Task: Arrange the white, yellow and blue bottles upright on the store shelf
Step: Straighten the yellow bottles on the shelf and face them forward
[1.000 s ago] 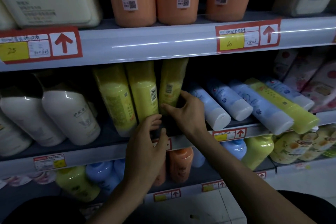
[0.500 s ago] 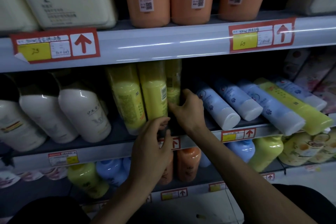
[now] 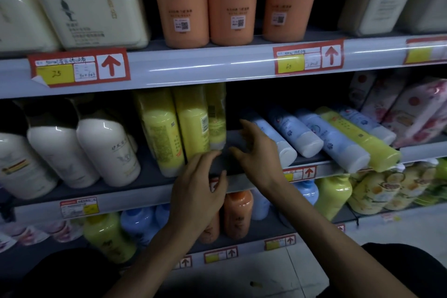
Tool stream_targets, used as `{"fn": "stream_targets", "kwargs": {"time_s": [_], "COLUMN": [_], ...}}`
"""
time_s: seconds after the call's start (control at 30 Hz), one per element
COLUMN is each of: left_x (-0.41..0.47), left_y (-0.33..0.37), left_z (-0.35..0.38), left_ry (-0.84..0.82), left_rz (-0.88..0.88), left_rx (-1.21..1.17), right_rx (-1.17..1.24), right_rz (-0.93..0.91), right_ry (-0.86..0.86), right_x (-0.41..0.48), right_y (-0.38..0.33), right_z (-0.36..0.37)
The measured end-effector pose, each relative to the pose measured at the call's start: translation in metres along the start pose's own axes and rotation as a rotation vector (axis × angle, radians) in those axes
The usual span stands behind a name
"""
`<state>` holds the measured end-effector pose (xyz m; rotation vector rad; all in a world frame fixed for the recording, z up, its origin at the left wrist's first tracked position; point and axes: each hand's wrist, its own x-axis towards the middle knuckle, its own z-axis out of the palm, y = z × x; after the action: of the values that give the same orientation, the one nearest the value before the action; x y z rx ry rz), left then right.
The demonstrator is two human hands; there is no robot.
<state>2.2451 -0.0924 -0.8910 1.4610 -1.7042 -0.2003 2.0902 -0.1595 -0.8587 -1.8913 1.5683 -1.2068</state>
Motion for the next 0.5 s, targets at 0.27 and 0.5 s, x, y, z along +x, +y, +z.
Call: {"fn": "stream_targets", "kwargs": {"time_s": [0.27, 0.5], "left_x": [-0.004, 0.002], "left_y": [0.014, 0.055], "left_z": [0.015, 0.048], "left_ry": [-0.029, -0.092], "left_rz": [0.164, 0.276], "left_rx": [0.113, 0.119], "right_rx": [-0.265, -0.524], "right_rz": [-0.23, 0.054], "right_ry": [-0.008, 0.275], "right_x": [-0.045, -0.043], "right_y": [0.017, 0.072], "right_z": [-0.079, -0.15]}}
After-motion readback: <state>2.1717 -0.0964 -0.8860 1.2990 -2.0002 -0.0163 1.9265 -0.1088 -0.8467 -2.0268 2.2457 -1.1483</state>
